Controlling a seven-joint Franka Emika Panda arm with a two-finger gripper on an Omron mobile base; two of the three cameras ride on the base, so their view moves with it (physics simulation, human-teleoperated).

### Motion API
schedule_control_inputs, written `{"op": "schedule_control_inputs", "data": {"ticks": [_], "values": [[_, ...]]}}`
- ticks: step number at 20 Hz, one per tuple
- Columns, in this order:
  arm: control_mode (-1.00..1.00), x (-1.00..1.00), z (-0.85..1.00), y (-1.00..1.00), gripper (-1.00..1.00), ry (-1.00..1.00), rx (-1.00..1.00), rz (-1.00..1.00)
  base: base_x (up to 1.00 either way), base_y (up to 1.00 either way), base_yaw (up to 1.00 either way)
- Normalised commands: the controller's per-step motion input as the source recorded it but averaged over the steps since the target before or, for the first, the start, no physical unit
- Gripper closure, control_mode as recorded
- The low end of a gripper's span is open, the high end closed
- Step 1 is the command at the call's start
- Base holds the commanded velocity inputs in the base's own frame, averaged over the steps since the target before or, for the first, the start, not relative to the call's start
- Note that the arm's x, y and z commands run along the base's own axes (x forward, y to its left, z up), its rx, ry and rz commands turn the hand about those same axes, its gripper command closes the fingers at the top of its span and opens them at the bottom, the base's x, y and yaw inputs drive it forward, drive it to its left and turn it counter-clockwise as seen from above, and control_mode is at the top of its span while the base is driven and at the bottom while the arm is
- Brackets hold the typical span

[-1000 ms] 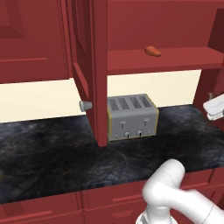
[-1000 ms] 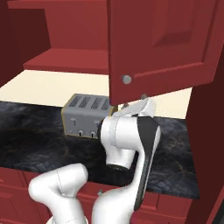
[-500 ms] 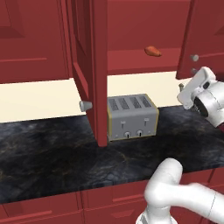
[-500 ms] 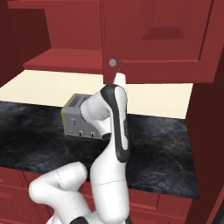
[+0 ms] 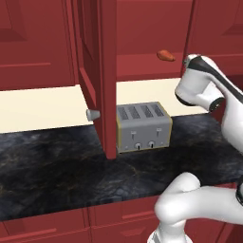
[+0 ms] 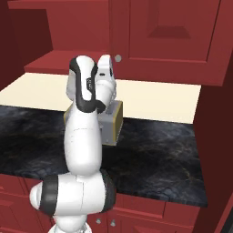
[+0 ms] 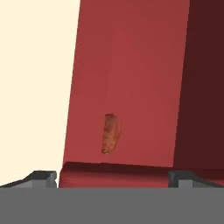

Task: Pick the sweet potato from the counter and place it in the cabinet. Then close the cabinet.

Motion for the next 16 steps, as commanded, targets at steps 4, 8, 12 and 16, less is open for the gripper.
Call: {"op": "schedule_control_inputs", "data": {"ticks": [4, 8, 12, 16], "values": [[-1.0, 1.0, 0.5, 0.28, -1.0, 0.58, -0.31, -0.23, 0.0, 0.0, 0.0], [-1.0, 1.0, 0.51, 0.08, -1.0, 0.59, -0.22, -0.19, 0.0, 0.0, 0.0], [-1.0, 1.0, 0.47, 0.04, -1.0, 0.79, -0.13, -0.08, 0.0, 0.0, 0.0], [-1.0, 0.31, 0.04, 0.4, -1.0, 0.69, -0.18, 0.07, 0.0, 0.0, 0.0]]}}
